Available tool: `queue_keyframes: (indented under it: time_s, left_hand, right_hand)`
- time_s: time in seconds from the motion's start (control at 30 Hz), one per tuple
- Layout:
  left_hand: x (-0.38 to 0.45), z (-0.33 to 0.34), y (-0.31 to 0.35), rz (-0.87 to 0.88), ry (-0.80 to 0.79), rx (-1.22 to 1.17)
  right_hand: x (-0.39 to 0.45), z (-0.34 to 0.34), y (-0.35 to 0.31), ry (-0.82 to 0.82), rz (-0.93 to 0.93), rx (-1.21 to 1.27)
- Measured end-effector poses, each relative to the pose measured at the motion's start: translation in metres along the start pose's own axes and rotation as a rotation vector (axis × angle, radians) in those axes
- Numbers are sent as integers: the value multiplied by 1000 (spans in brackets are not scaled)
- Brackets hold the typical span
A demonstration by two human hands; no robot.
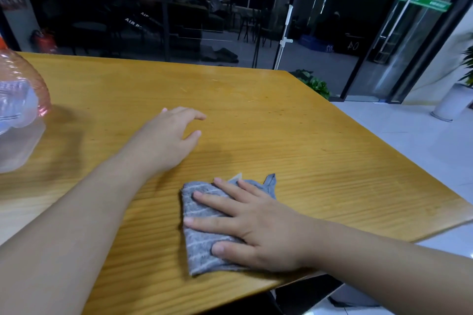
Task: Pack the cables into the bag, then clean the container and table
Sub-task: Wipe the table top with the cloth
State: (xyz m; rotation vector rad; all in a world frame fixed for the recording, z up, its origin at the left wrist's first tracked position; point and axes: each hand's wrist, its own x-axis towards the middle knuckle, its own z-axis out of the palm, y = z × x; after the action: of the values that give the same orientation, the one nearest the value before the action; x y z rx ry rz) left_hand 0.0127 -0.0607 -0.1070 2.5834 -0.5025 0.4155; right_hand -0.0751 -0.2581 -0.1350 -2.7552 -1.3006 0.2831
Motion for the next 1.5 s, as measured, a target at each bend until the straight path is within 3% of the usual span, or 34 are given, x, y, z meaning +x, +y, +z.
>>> queue_keyframes:
  time_s: [0.4,0.73,0.9,1.1,1.5]
  left_hand:
    - [-3,3,0,-49,-23,8]
    - [-6,3,3,-82,-111,1]
    - [-6,2,5,-91,-132,9]
    - [-7,4,4,-106,-139,10]
    - [-4,10,-4,-76,-108,2]
  right_hand:
    - [40,-13,76,71,334,46]
    - [21,-23,137,79,568,87]
    - [-17,-14,125,73,517,65]
    - [-53,-8,92,4,315,44]
    - [-30,-4,23,-23,44,-3]
